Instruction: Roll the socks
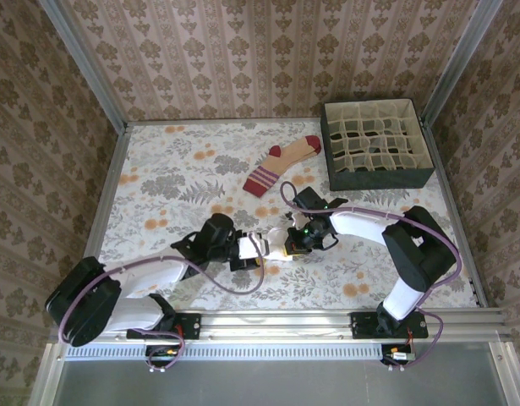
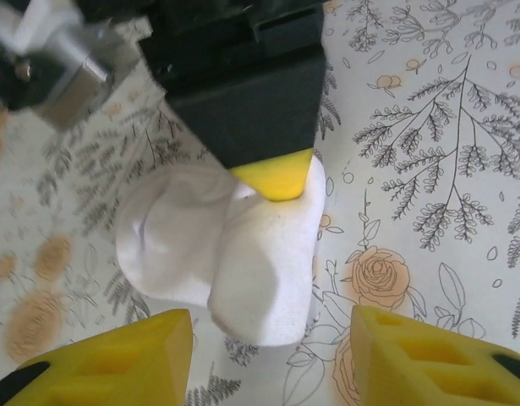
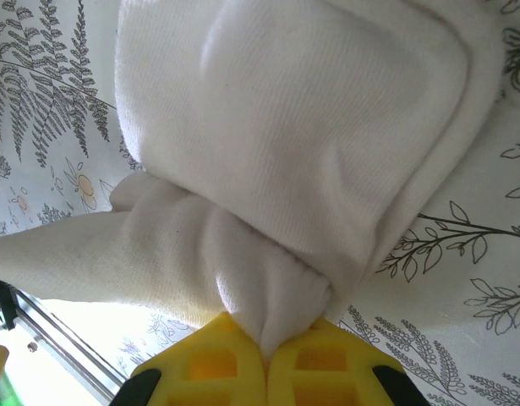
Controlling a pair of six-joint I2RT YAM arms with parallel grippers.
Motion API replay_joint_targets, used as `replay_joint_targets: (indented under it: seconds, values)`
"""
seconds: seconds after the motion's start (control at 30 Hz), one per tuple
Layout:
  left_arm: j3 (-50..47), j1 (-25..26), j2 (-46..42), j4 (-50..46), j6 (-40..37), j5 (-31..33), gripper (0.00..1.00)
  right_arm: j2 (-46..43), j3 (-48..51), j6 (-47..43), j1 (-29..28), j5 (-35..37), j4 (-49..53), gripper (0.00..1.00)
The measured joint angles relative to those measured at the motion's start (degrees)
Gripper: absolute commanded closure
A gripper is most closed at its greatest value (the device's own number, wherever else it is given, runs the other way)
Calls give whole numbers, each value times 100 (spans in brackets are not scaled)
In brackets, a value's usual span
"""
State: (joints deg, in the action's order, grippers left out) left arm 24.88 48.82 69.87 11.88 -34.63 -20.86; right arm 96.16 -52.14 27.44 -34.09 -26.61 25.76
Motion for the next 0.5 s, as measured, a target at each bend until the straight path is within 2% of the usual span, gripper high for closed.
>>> replay_joint_targets:
  seconds: [0.23,0.5]
  values:
    - [197,376,149,35,-820,671,48,55,-33,0,20,-101,28,100]
    - [645,616,922,-13,-1213,697,47,111,-107,-4,46,-146,140,100]
